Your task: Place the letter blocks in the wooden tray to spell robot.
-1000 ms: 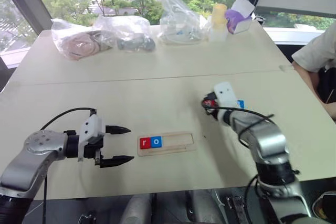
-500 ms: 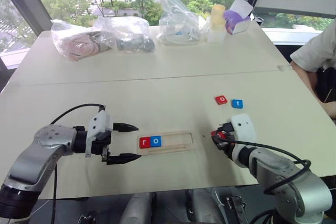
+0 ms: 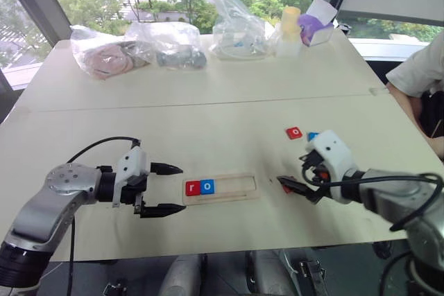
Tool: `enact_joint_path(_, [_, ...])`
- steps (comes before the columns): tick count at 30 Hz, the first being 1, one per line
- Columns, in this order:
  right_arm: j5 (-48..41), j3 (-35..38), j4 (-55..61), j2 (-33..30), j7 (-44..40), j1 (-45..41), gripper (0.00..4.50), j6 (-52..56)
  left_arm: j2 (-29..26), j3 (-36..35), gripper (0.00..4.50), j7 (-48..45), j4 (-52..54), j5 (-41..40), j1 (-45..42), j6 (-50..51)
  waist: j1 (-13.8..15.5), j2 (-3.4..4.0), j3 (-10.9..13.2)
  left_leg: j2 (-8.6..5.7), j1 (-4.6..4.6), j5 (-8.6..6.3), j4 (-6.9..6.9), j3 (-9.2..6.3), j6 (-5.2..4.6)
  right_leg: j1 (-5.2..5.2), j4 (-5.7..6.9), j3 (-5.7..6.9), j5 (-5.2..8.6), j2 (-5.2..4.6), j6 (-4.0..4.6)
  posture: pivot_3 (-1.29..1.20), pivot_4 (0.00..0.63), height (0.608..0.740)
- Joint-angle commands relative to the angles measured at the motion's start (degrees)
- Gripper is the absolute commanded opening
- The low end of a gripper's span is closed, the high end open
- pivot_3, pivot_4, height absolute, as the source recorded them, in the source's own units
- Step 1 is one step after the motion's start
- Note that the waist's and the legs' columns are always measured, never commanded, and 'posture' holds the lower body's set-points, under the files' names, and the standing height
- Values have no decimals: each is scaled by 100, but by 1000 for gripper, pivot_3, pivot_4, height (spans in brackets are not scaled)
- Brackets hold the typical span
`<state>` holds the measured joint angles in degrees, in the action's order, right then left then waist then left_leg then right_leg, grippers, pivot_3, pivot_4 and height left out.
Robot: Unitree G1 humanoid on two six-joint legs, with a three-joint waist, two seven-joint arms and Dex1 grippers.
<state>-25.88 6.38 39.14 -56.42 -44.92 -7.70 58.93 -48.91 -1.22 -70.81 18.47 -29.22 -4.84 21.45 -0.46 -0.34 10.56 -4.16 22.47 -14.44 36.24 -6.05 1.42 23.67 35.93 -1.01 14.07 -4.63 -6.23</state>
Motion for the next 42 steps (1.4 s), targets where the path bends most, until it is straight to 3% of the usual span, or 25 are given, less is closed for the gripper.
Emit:
enact_joint_path(1, [544,-386,-1064,-572,-1633,254,4462,-2365,32,-31,4500,16,25,39,-87,-165,-26,-12,1,2,-6,-2,-1,4,-3,-12,-10,3,0,1,-1,0,150,740])
enact_joint_path(4, [772,-787,-2203,-654,-2491,-66,4462,-3554,68,-46,4500,30,-17,64,-94,-220,-83,-18,7,6,-10,-5,0,-2,-8,-19,-26,-7,-5,0,-1,0,150,740])
enact_joint_path(9, [1134,-1348,-3456,-352,-3159,-833,4462,-4500,100,-91,4500,96,183,28,81,-215,-59,-18,12,8,-13,-5,4,-3,-7,-16,-18,-16,-7,-3,6,0,150,740])
enact_joint_path(21, [1736,-1949,-4514,199,-3602,-1389,4462,-5418,11,-231,4500,95,411,-39,418,-301,-13,-18,13,5,-8,-5,2,-11,-3,-13,-21,-15,-8,-11,15,0,150,740])
enact_joint_path(24, [1788,-1971,-4607,277,-3616,-1451,3636,-5468,20,-238,4500,122,422,-36,428,-308,-15,-18,13,6,-9,-5,3,-12,-3,-13,-20,-15,-8,-10,17,0,150,740])
enact_joint_path(29, [1748,-1938,-4523,429,-3620,-1497,1102,-5378,46,-233,4500,166,420,-11,463,-335,-16,-18,13,6,-10,-5,1,-13,-2,-13,-19,-14,-10,-9,14,0,150,740])
enact_joint_path(37, [1414,-1728,-3327,436,-3451,-1853,1097,-4386,55,-233,4500,233,429,-23,526,-363,-27,-15,15,6,-9,-4,2,-11,-1,-5,-8,-19,-9,-11,14,0,150,740])
enact_joint_path(42, [1286,-2149,-2426,747,-3208,-2102,1097,-3344,67,-193,4500,249,440,-22,531,-384,-13,-17,14,7,-8,-4,2,-16,-1,-4,-7,-16,-8,-12,16,0,150,740])
